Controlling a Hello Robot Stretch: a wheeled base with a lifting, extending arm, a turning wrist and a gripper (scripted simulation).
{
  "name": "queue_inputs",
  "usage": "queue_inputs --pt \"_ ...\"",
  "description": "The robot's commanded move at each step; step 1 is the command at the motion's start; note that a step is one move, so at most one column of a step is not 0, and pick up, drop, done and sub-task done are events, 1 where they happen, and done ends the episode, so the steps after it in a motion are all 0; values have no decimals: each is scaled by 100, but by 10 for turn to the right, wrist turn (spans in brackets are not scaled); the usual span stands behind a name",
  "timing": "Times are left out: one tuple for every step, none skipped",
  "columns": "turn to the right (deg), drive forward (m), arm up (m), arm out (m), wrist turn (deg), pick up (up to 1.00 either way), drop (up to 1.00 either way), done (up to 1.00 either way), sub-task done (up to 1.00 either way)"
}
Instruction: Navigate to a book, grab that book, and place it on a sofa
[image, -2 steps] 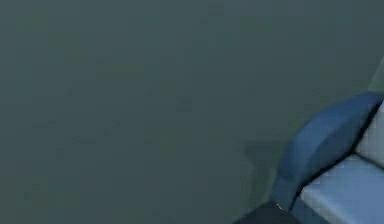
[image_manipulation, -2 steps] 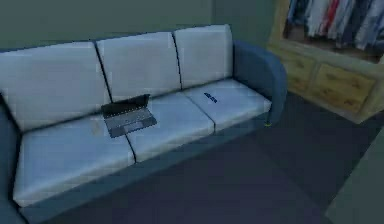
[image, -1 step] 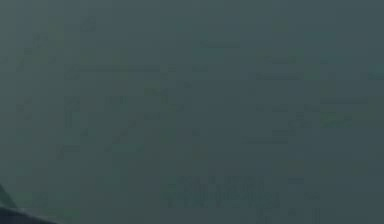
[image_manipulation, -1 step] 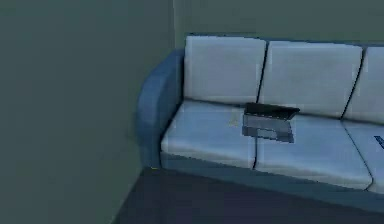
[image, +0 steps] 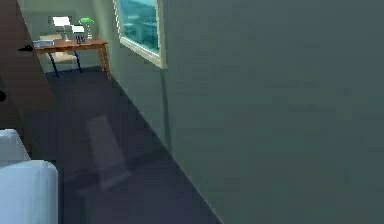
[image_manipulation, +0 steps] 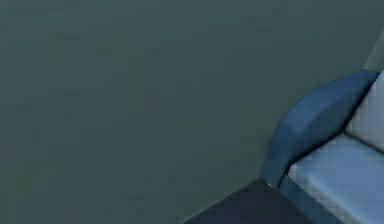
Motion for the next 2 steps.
queue_inputs --pt "-30 0 0 0 0 0 0 0 0" --pt "0 65 0 0 0 0 0 0 0"
